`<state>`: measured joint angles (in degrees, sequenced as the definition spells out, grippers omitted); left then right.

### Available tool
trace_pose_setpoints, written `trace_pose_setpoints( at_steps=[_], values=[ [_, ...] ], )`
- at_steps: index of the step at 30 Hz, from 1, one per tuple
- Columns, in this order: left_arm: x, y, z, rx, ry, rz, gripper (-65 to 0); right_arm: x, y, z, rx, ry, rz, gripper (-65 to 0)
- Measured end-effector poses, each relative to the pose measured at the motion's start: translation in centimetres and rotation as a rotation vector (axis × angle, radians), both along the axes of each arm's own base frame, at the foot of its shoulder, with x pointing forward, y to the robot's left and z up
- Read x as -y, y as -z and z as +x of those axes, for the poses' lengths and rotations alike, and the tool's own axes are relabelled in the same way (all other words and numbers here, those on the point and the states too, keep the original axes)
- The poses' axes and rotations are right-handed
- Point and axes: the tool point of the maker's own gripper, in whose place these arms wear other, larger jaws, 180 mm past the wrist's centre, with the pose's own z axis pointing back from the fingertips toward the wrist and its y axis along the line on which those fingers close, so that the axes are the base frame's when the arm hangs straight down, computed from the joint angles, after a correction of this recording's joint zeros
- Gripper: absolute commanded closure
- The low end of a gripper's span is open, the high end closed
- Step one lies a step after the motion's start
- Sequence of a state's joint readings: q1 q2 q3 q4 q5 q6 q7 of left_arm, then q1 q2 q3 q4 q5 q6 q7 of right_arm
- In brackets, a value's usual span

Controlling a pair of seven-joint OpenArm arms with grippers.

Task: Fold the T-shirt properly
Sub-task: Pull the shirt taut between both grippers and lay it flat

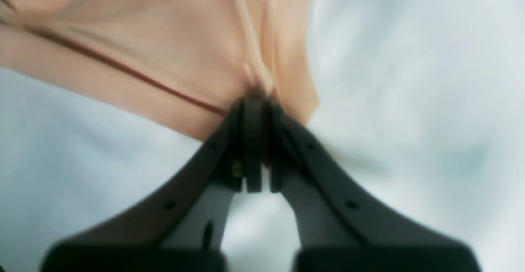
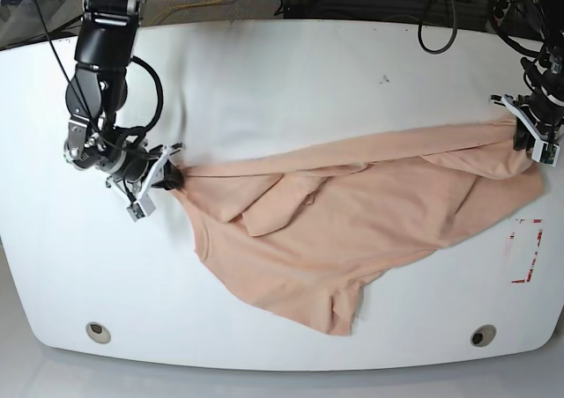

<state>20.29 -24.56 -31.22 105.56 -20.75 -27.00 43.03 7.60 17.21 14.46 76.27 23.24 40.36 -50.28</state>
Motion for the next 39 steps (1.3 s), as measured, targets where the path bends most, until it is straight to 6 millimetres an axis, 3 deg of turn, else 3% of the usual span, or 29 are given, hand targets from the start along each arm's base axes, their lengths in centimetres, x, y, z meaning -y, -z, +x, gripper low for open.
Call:
trace_pose_setpoints(
  at_steps=[5, 10, 16, 18, 24, 26, 28, 33, 37, 39],
  values=[
    [0.5, 1.1, -1.2, -0.037, 0.007, -0.018, 0.0, 2.7, 1.0, -3.8, -0.058, 0.026, -0.067, 0.0],
    [0.1, 2.2, -2.7, -0.077, -0.004, -0.019, 0.0, 2.1, 0.6, -5.5, -0.04, 0.005, -0.083, 0.0],
    [-1.0, 4.8, -4.5, -0.164, -0.049, -0.044, -2.2, 1.6, 1.8, -7.6, -0.078, -0.003, -0.073, 0.0],
    [-1.5, 5.7, -4.8, -0.179, -0.065, -0.06, -8.6, 1.6, 1.8, -7.8, -0.079, -0.003, -0.069, 0.0],
    [-1.1, 7.5, -5.9, -0.269, 0.034, -0.051, -48.3, 1.6, 1.8, -7.9, -0.077, 0.0, -0.067, 0.0],
    [-0.7, 7.2, -5.7, -0.262, 0.075, -0.051, -57.2, 1.6, 1.8, -7.9, -0.076, 0.0, -0.068, 0.0],
    [-0.8, 7.0, -6.0, -0.279, 0.112, -0.04, -56.9, 1.6, 1.8, -7.9, -0.076, 0.0, -0.07, 0.0],
    [-3.4, 6.4, -7.8, -0.382, 0.107, 0.034, -50.4, 1.8, 1.8, -7.9, -0.076, 0.0, -0.076, 0.0],
    [-4.9, 4.7, -8.0, -0.323, 0.05, -0.01, -49.9, 1.7, 1.2, -7.9, -0.067, -0.013, -0.101, 0.0],
    [-5.7, 4.7, -8.8, -0.361, 0.031, 0.016, -49.9, 1.7, 0.5, -7.7, -0.054, -0.024, -0.125, 0.0]
  ],
)
